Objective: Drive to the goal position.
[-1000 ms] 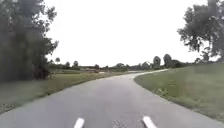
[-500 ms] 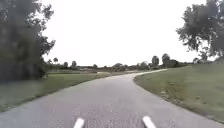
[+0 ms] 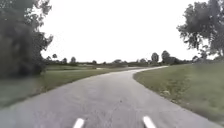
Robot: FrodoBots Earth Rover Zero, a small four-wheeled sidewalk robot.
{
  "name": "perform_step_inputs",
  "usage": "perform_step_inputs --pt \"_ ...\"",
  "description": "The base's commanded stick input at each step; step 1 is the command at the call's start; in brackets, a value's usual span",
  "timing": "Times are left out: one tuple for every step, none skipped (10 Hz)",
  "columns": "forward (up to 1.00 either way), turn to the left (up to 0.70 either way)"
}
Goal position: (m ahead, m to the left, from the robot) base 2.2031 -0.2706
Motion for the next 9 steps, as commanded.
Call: perform_step_inputs --pt "0.5 0.0" --pt "0.5 0.0" --pt "0.5 0.0" --pt "0.5 0.0" --pt "0.5 0.0" --pt "0.5 0.0" --pt "0.5 0.0" --pt "0.5 0.0" --pt "0.5 0.0"
